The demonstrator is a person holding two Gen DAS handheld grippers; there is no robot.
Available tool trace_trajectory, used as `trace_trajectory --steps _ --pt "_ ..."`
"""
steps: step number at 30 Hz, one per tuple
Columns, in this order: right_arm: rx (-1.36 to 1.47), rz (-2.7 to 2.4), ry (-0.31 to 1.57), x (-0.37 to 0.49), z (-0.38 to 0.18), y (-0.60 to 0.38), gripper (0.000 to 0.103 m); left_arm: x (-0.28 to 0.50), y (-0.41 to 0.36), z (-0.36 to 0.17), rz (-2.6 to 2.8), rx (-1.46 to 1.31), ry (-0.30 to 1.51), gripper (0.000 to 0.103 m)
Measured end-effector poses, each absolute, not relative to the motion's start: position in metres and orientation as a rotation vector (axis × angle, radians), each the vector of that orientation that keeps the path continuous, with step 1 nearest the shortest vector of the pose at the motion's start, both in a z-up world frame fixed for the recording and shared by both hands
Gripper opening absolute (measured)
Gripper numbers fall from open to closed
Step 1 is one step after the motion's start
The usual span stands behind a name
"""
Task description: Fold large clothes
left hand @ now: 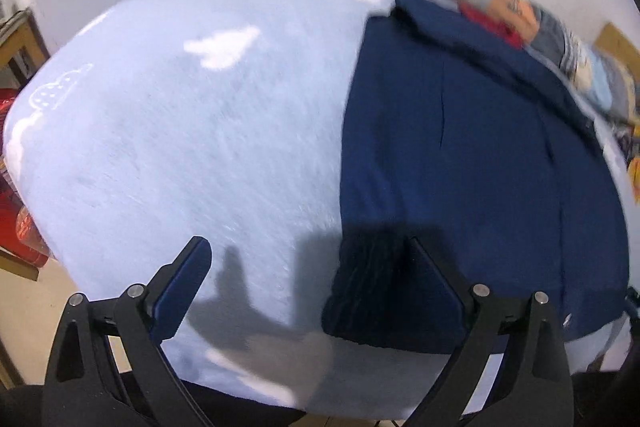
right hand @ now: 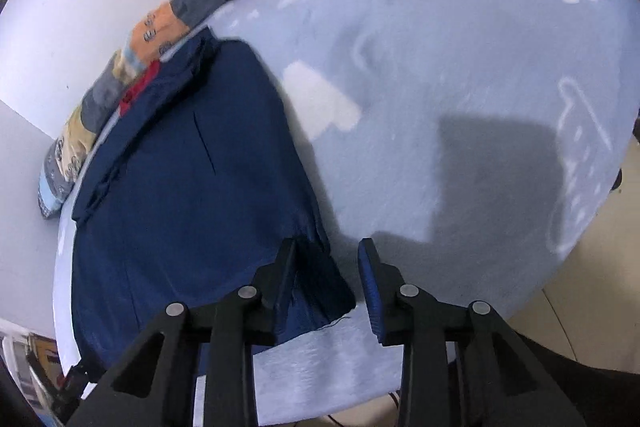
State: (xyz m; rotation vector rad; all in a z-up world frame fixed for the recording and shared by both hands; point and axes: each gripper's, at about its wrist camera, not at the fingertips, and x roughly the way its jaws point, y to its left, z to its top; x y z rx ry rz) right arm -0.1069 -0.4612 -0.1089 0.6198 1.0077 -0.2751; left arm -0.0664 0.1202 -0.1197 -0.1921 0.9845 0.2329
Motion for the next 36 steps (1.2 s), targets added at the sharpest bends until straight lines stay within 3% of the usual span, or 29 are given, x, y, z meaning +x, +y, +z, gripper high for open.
trace_trajectory --steps 4,6,11,16,17,18,19,20,21,25,27,28,29,30,31,32,36 --pt "0.726 -0.226 0.943 -0.115 -0.102 -0.477 0.038 -0.069 0.132 -0.110 0.231 -0.217 0.949 0.099" --pt "0.804 -0.165 0.978 -0.112 -0.114 -0.478 0.053 -0.066 0.139 -0.113 0.192 -0.299 0.964 0.099" --pt "0.922 -0.120 1.036 -0.109 -0.139 -0.477 0.053 -0.059 0.145 -0.136 0.102 -0.497 1.048 0.099" --pt "0.865 -0.058 1.049 -0.096 -0.138 -0.457 0.054 -0.052 0.121 -0.145 -0.020 -0.502 1.074 0.098" --pt "0.875 -0.003 1.037 -0.093 -0.137 -0.452 0.045 -0.051 0.114 -0.145 -0.032 -0.467 1.077 0.093" --pt "0.888 0.050 1.032 -0.091 -0.136 -0.448 0.023 -0.054 0.109 -0.142 -0.035 -0.430 1.075 0.073" --pt "0.889 0.102 1.030 -0.088 -0.134 -0.442 0.016 -0.053 0.101 -0.138 -0.011 -0.347 1.063 0.062" --pt "0.857 0.103 1.025 -0.087 -0.131 -0.438 0.016 -0.053 0.098 -0.136 0.010 -0.291 1.054 0.051" --pt "0.815 0.080 1.027 -0.086 -0.129 -0.436 0.016 -0.051 0.099 -0.136 0.012 -0.286 1.055 0.050" --pt "0.832 0.014 1.056 -0.083 -0.141 -0.443 0.023 -0.050 0.108 -0.142 0.024 -0.342 1.059 0.055" --pt "0.863 0.015 1.053 -0.081 -0.146 -0.444 0.024 -0.047 0.101 -0.145 -0.015 -0.340 1.071 0.085" --pt "0.865 0.016 1.046 -0.081 -0.146 -0.443 0.024 -0.046 0.094 -0.144 -0.034 -0.322 1.069 0.087" --pt "0.863 0.025 1.030 -0.081 -0.145 -0.442 0.023 -0.046 0.089 -0.143 -0.037 -0.295 1.054 0.083" --pt "0.856 0.037 1.021 -0.080 -0.144 -0.440 0.011 -0.047 0.084 -0.140 -0.044 -0.265 1.035 0.050" --pt "0.845 0.048 1.012 -0.079 -0.142 -0.438 0.009 -0.048 0.083 -0.138 -0.033 -0.242 1.018 0.026" --pt "0.835 0.058 0.990 -0.080 -0.136 -0.436 0.008 -0.048 0.086 -0.134 -0.060 -0.272 1.004 0.020" --pt "0.800 0.088 0.938 -0.079 -0.121 -0.431 0.008 -0.048 0.092 -0.131 -0.080 -0.325 0.992 0.019"
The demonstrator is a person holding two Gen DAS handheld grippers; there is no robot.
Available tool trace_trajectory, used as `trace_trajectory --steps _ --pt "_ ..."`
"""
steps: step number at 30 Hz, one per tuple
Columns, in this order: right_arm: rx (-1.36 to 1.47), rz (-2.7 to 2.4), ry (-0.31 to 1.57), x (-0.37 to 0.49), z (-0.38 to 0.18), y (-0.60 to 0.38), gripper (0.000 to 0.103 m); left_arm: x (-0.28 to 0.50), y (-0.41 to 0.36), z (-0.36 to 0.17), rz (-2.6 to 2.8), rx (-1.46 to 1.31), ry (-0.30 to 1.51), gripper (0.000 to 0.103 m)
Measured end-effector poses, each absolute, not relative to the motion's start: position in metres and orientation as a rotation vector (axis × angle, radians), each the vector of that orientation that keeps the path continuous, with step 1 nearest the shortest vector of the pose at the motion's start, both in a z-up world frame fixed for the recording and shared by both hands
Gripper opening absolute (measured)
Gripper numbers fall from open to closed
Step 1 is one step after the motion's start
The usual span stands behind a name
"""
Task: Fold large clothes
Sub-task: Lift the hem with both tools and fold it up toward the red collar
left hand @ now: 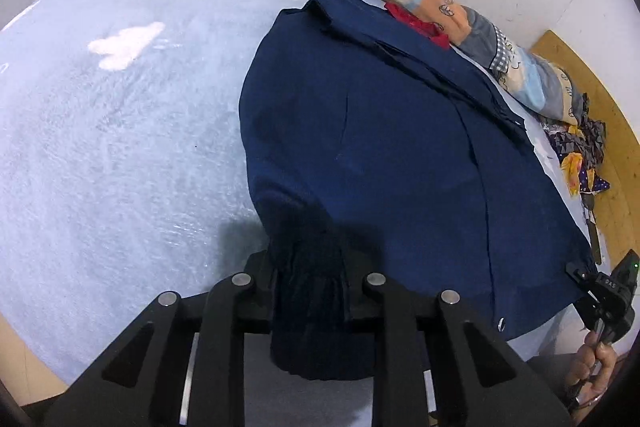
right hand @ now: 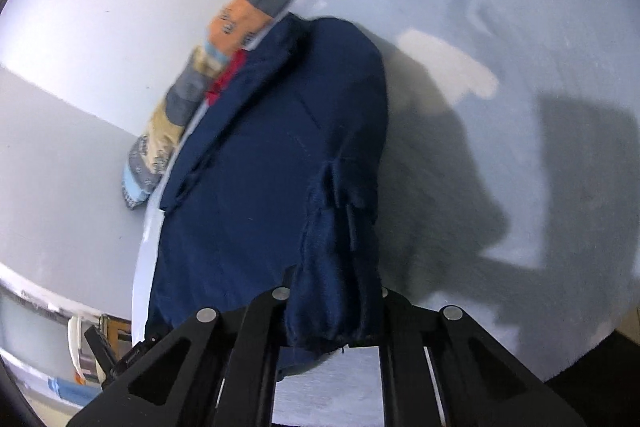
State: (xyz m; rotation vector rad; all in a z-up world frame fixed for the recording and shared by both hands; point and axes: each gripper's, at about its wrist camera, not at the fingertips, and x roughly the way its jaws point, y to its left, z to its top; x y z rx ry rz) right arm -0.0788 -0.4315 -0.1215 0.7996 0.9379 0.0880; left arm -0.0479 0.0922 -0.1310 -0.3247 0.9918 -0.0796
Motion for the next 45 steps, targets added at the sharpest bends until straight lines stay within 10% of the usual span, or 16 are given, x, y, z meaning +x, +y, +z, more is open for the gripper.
trace_trajectory --steps 5,10,45 --pt "0.789 0.021 1.031 -0.071 -0.139 -0.432 0.014 -0.036 0.090 -0.140 -0.085 -0.345 1.028 0.041" --pt "0.827 0.052 0.988 -0.076 -0.134 -0.436 0.007 -0.037 0.086 -0.135 -0.061 -0.332 0.972 0.019" --pt "0.821 0.322 0.706 -0.181 0.008 -0.435 0.006 -0.127 0.111 -0.015 -0.139 -0.324 0.716 0.019"
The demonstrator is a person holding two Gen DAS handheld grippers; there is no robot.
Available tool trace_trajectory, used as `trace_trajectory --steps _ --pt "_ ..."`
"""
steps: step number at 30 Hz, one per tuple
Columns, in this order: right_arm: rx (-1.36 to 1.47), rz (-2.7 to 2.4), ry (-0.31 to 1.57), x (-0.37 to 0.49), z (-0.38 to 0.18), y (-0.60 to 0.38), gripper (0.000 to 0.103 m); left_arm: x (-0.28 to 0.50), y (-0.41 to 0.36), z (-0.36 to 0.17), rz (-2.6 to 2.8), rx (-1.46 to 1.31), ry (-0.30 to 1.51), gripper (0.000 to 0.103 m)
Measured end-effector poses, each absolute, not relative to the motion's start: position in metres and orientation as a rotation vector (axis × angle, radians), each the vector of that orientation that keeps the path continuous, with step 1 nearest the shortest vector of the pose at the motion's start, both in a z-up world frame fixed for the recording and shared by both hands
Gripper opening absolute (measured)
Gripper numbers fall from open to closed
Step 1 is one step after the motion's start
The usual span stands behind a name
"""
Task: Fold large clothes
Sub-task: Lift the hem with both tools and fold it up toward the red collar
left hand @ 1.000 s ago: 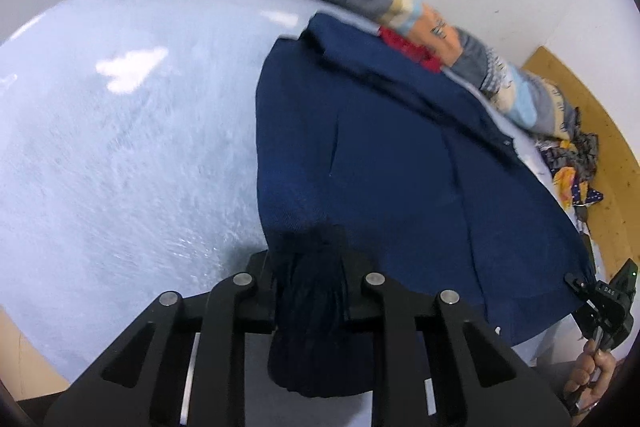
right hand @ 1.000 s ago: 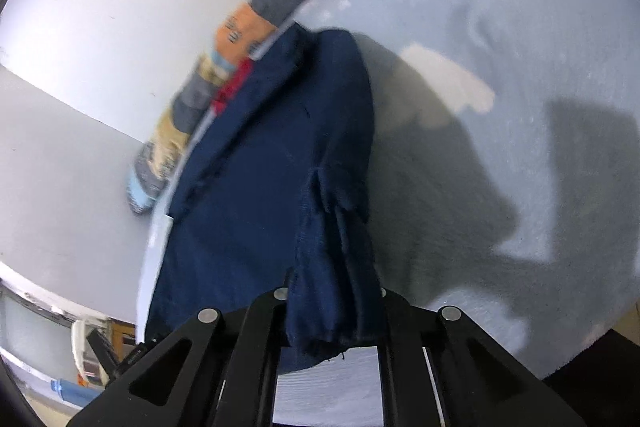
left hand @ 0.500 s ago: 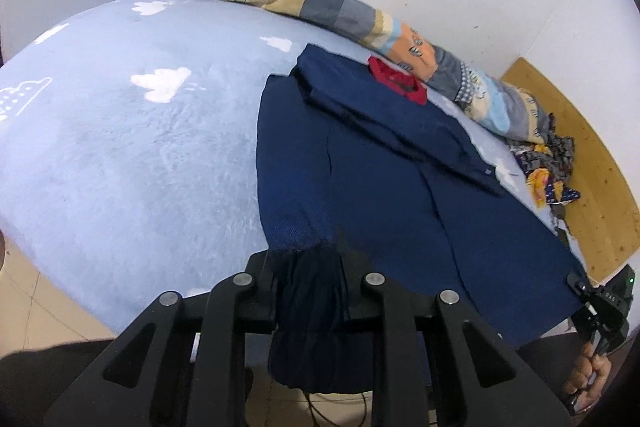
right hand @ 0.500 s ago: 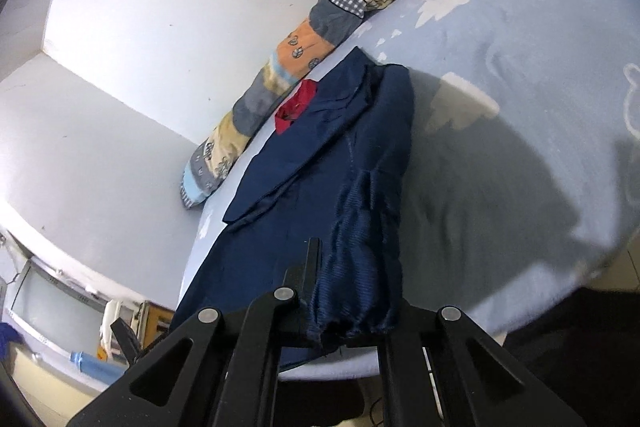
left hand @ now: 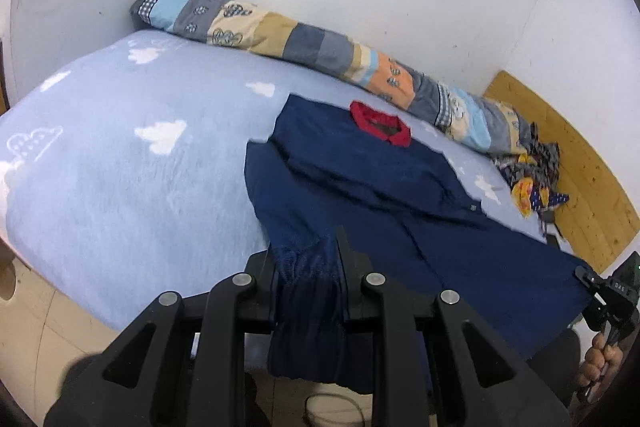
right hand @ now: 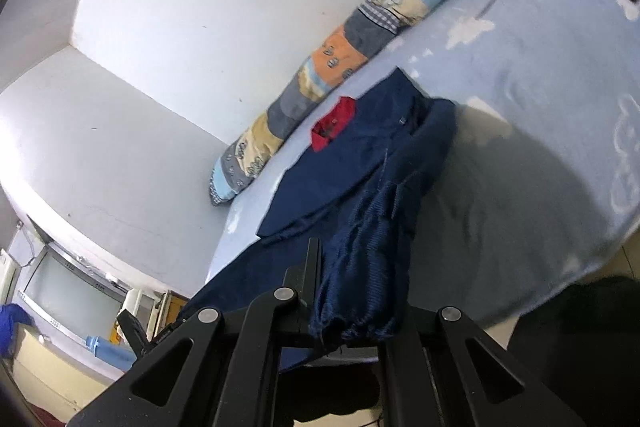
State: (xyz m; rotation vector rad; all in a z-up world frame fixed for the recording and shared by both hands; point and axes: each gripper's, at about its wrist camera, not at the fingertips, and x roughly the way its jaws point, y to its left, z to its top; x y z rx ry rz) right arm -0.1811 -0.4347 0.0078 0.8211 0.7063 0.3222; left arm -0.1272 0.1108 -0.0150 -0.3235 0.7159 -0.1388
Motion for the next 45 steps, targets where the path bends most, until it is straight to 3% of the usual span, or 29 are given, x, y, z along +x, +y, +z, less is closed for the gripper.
trace_trajectory --steps 13,26,45 --pt "0.818 0.369 0.593 -0.134 0.069 -0.440 0.006 -0.083 0.126 0.042 -0.114 -0.375 0.610 0.021" --pt "0.850 0.371 0.587 -0.101 0.081 -0.441 0.006 -0.056 0.124 0.054 -0.117 -0.380 0.619 0.021" --pt "0.813 0.327 0.679 0.062 0.092 -0.446 0.006 0.103 0.107 0.059 -0.074 -0.351 0.707 0.023"
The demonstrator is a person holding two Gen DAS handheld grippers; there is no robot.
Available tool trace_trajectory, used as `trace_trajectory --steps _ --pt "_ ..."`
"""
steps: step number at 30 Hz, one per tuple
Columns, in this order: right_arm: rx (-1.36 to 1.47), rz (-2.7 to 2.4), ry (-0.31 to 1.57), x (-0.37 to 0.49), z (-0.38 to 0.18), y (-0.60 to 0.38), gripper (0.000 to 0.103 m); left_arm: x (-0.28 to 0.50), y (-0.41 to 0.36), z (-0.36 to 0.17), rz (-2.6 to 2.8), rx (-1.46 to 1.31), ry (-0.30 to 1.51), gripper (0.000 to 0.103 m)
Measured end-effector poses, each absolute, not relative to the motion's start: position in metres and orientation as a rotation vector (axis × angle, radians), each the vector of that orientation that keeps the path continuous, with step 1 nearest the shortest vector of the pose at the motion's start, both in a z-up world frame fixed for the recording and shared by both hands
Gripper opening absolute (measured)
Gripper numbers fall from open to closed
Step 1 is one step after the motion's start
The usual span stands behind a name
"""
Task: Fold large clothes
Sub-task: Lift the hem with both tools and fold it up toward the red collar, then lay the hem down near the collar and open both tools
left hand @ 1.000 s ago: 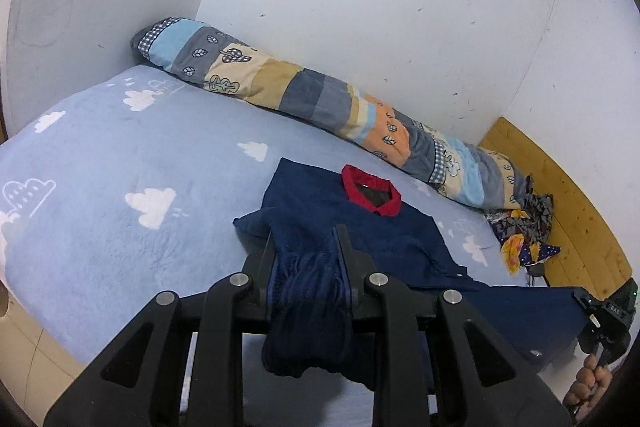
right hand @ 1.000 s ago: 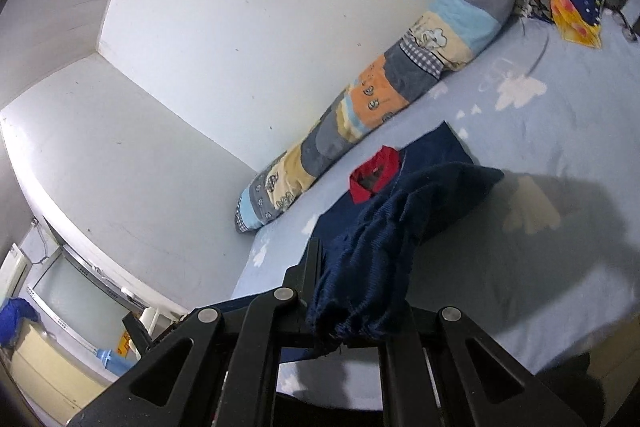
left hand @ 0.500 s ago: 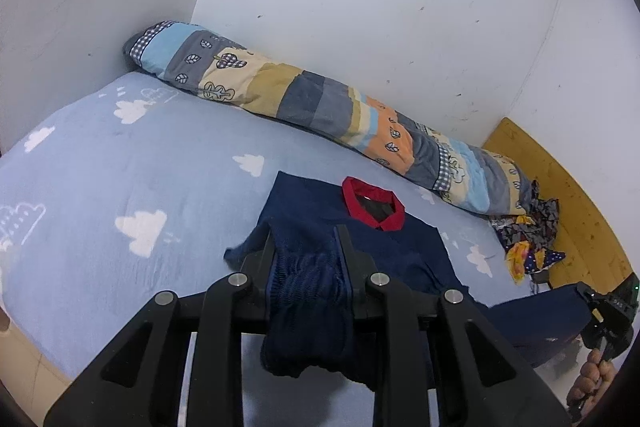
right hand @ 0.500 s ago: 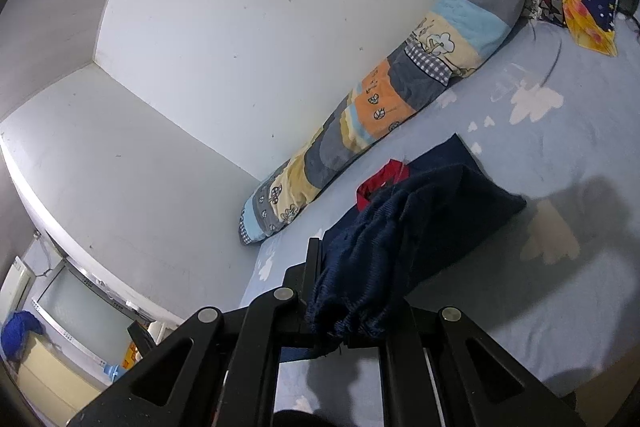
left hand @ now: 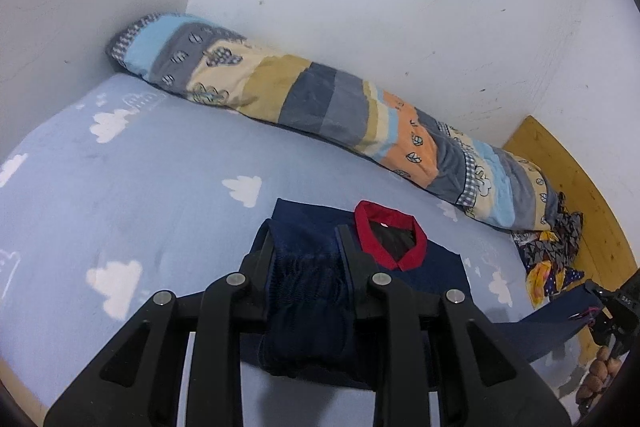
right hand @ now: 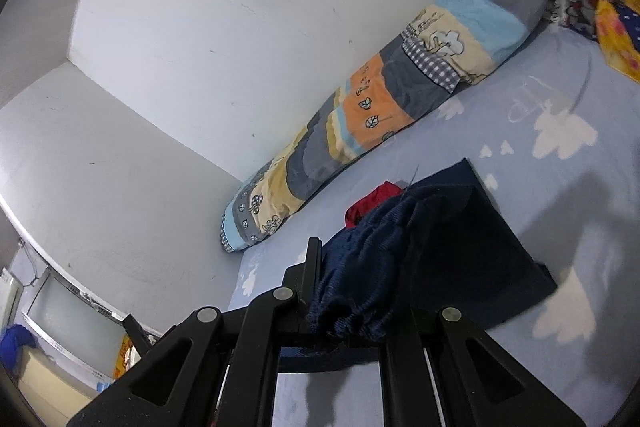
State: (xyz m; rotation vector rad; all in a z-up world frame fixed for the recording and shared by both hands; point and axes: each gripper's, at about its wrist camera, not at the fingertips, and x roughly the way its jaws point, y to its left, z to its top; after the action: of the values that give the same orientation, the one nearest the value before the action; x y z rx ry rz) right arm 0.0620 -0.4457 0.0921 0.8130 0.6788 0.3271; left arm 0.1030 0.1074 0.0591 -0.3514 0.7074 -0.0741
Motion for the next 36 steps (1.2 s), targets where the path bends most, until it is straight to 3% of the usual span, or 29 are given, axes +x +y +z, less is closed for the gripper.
trace_trajectory --steps 9,21,22,23,24,25,26,27,30,36 --pt "0.789 0.241 0.795 0.186 0.045 -0.448 0.006 0.220 0.103 -0.003 -0.016 -0.320 0.871 0.024" --pt "0.850 0.096 0.993 0.313 -0.095 -0.455 0.007 0.336 0.080 -0.102 0.056 -0.272 1.091 0.026" --pt "0.862 0.090 1.008 0.319 -0.104 -0.456 0.008 0.341 0.076 -0.104 0.046 -0.265 1.086 0.028" --pt "0.878 0.083 1.032 0.325 -0.114 -0.456 0.013 0.345 0.074 -0.105 0.038 -0.258 1.087 0.040" --pt "0.891 0.077 1.059 0.330 -0.122 -0.457 0.017 0.349 0.071 -0.106 0.033 -0.253 1.094 0.068" --pt "0.923 0.072 1.104 0.336 -0.132 -0.459 0.020 0.353 0.071 -0.106 0.035 -0.248 1.091 0.080" --pt "0.958 0.072 1.123 0.339 -0.138 -0.461 0.032 0.355 0.071 -0.104 0.026 -0.252 1.079 0.085" --pt "1.001 0.080 1.118 0.338 -0.141 -0.464 0.042 0.357 0.072 -0.102 0.005 -0.262 1.074 0.085" --pt "1.118 0.132 1.063 0.330 -0.140 -0.475 0.051 0.361 0.080 -0.096 -0.049 -0.311 1.076 0.085" --pt "1.023 0.202 0.971 0.310 -0.106 -0.475 0.051 0.344 0.101 -0.071 -0.049 -0.336 0.985 0.085"
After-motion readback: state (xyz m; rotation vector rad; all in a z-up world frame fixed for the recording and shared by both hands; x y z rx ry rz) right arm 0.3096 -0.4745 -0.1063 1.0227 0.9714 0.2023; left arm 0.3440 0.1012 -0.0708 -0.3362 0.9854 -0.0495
